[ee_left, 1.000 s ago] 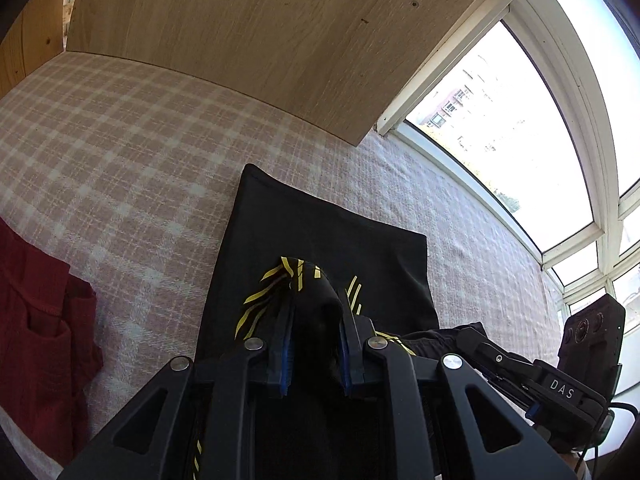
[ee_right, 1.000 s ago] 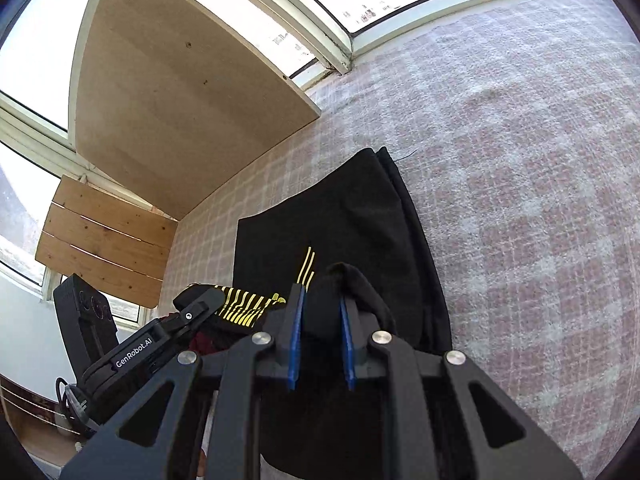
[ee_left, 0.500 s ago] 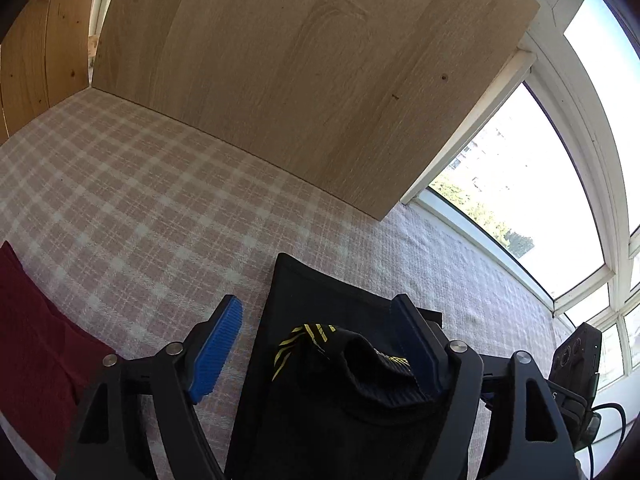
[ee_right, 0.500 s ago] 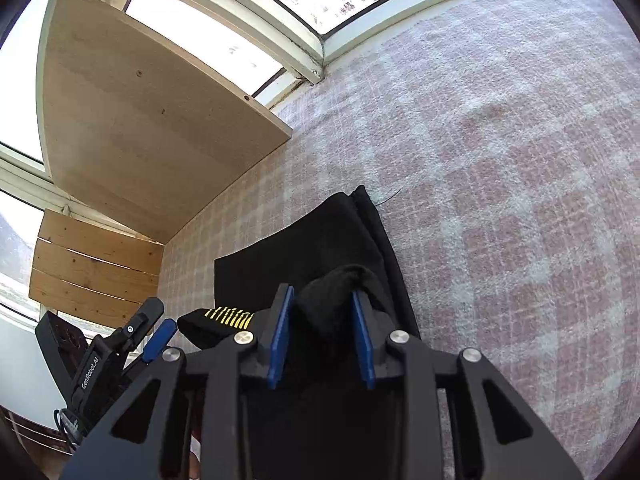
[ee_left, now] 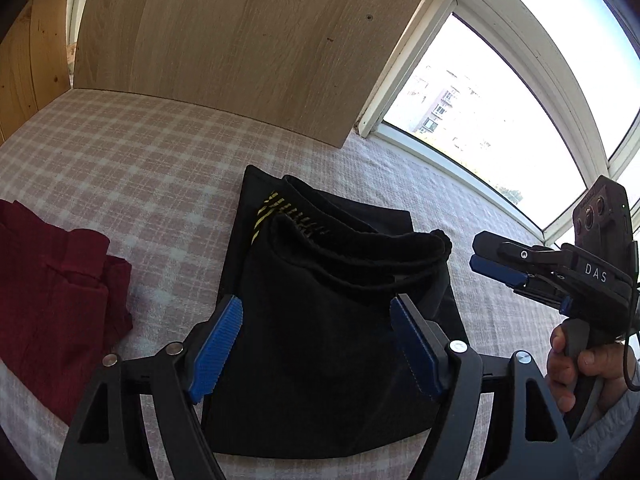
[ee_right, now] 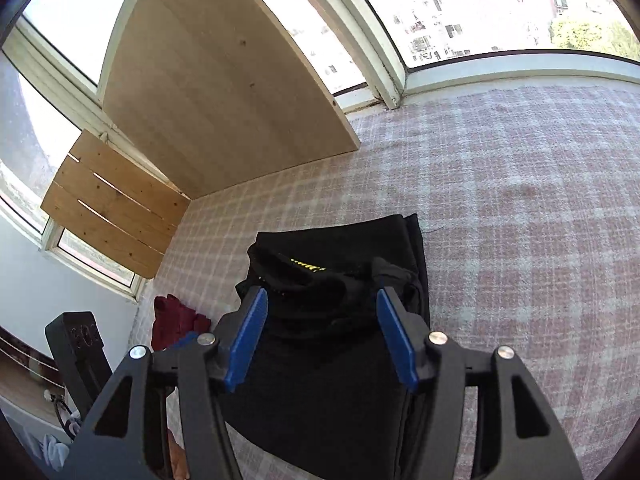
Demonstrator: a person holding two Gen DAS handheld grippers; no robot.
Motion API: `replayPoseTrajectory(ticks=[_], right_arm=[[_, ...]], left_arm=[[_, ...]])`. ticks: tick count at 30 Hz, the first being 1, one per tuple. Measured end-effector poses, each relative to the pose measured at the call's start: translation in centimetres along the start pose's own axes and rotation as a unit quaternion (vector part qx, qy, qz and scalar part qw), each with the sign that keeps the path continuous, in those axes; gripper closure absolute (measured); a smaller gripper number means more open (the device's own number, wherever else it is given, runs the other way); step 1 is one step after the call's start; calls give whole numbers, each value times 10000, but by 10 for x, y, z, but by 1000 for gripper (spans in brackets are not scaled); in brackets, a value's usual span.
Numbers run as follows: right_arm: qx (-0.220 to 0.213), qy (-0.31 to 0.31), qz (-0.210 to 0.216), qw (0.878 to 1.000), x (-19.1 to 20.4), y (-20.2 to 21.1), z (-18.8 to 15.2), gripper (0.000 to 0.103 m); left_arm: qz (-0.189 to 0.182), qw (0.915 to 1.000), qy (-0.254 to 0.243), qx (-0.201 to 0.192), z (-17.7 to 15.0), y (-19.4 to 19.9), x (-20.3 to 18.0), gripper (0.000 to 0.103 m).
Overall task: Fold clothes
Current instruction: 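Open both tools and press the folded pants flat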
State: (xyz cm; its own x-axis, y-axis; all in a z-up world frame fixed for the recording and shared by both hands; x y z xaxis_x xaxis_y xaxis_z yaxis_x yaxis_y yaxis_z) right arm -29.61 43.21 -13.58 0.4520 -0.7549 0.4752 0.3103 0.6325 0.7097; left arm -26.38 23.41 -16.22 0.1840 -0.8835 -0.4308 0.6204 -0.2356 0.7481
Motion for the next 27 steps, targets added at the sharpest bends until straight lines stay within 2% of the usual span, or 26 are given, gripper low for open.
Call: replayPoseTrajectory(ticks=[3, 6, 12, 15, 18, 23, 27], right_arm=[[571, 429, -51, 9974, 13, -21, -27, 46], [755, 566, 7, 9955, 23, -40, -27, 46], [1050, 1126, 134, 9880, 51, -63, -17, 46], [1391, 1130, 101, 9838, 44, -81, -21, 46], [1379, 1153, 27, 9837, 33, -91, -12, 46], [818, 1282, -10, 9884, 20, -100, 36, 46], [613, 1254, -21, 9902, 4, -108, 57, 46]], left_arm=[[72, 9997, -238, 7, -14, 0, -5, 28], [149, 9991, -384, -3, -20, -5, -6, 28], [338, 9991, -169, 183, -28, -24, 11, 28], [432, 9988, -7, 209, -31, -25, 21, 28], [535, 9982, 68, 257, -34, -26, 28, 28], [665, 9973, 5, 298, -42, -25, 30, 28], [723, 9969, -127, 283, -43, -25, 28, 28]])
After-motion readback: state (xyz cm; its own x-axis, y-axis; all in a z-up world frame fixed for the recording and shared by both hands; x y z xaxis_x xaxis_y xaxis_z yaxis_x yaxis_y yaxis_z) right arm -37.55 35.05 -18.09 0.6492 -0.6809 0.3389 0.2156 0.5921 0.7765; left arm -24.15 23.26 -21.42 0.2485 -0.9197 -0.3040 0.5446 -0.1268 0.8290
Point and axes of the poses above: each gripper's, at about its wrist camera, not at the fingertips, and y roughly against the way its jaws point, x to its left, z to its top, the point moved 5 cm from there along -y, roughly the way its jaws point, and after that the axes turned 7 degrees about y, right-handed, at the moved point
